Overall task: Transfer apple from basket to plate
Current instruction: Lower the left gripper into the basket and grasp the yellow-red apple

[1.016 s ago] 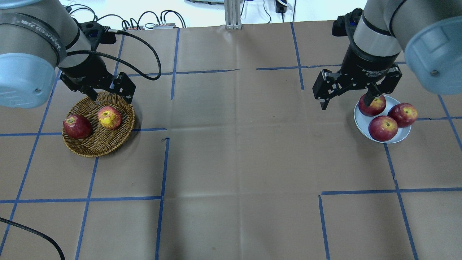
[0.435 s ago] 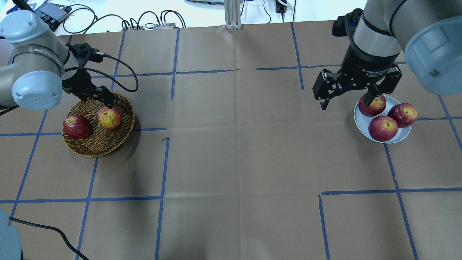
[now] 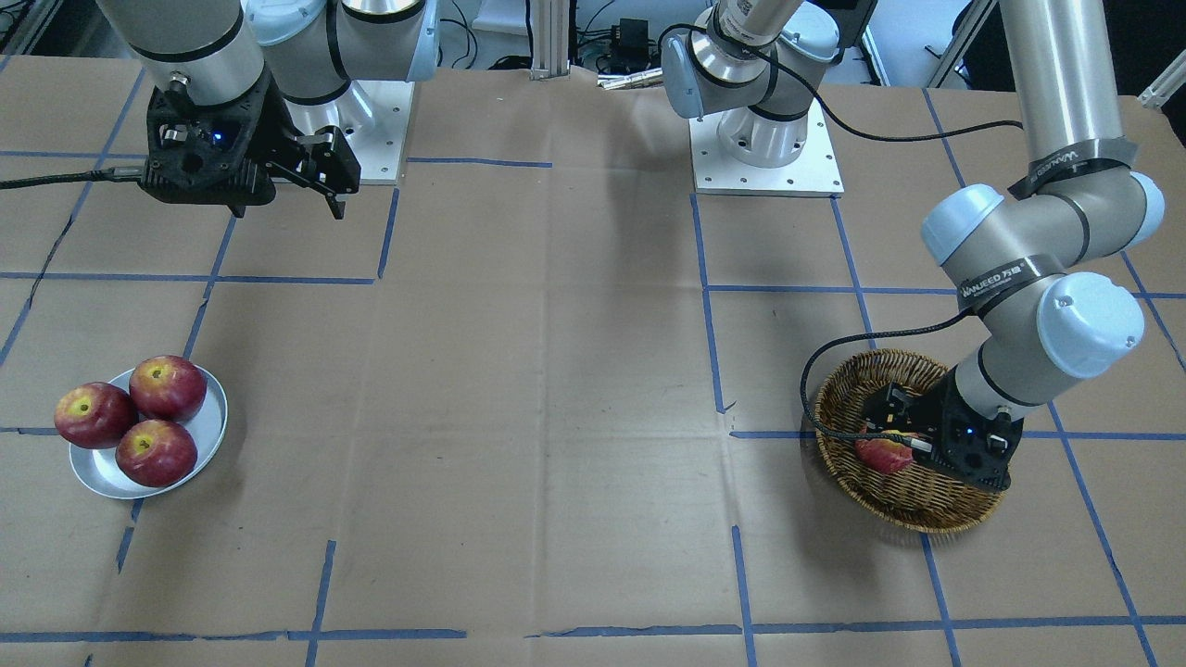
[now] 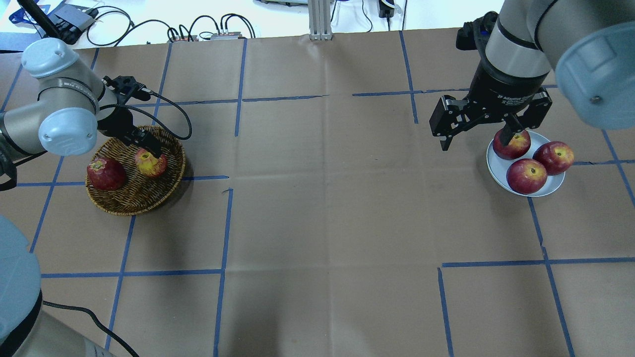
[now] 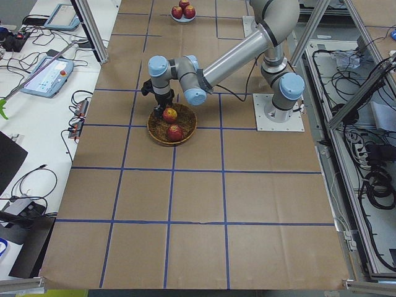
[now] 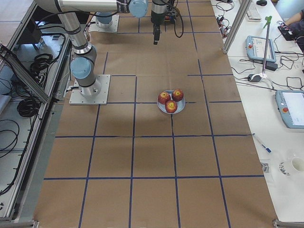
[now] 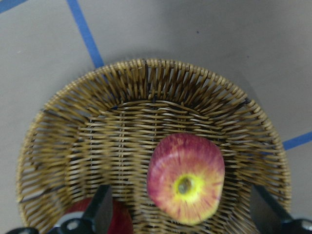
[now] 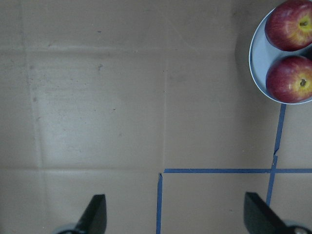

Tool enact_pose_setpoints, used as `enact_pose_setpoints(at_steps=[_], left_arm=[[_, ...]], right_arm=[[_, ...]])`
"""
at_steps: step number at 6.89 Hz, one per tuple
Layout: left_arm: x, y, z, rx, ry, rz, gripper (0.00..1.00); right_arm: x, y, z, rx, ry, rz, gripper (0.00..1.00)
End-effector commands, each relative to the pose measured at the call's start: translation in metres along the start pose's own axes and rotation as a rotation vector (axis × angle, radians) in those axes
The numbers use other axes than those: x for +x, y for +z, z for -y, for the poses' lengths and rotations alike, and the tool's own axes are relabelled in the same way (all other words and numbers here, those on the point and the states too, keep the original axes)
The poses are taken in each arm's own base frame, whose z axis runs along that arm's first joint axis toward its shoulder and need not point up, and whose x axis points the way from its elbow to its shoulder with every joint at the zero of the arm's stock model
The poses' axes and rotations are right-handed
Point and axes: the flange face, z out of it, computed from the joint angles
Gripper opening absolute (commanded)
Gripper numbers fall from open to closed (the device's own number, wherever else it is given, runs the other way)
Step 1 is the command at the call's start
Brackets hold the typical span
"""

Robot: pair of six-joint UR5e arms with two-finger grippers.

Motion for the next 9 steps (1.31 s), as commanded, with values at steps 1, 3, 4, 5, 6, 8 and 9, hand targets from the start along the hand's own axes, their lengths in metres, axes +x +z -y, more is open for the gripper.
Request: enact_pose_setpoints(at_steps=[1, 3, 4, 5, 6, 8, 9], left_arm=[[0.005, 0.011, 0.005, 0.025, 0.013, -0.043, 0.99], [0.000, 0.027, -0.003, -0.033, 0.009, -0.033, 0.99], [-0.001, 0.034, -0.004, -0.046, 0.009, -0.037, 0.99], [-0.002, 0.047, -0.004, -0.063, 0.007, -0.055, 0.99], [-0.002, 0.049, -0.004, -0.067, 0.007, -0.058, 0.89], [-0.001, 0.049, -0.004, -0.069, 0.008, -0.056, 0.61], [0.001, 0.033, 0.000, -0.048, 0.009, -0.034, 0.59]], right_arm=[[0.000, 0.000, 0.000, 0.000, 0.000, 0.000, 1.00], [0.000, -0.001, 0.000, 0.002, 0.000, 0.000, 1.00], [0.000, -0.001, 0.000, 0.002, 0.000, 0.000, 1.00], [0.000, -0.001, 0.000, 0.002, 0.000, 0.000, 1.00], [0.000, -0.001, 0.000, 0.002, 0.000, 0.000, 1.00], [0.000, -0.001, 0.000, 0.002, 0.000, 0.000, 1.00], [0.000, -0.001, 0.000, 0.004, 0.000, 0.000, 1.00]])
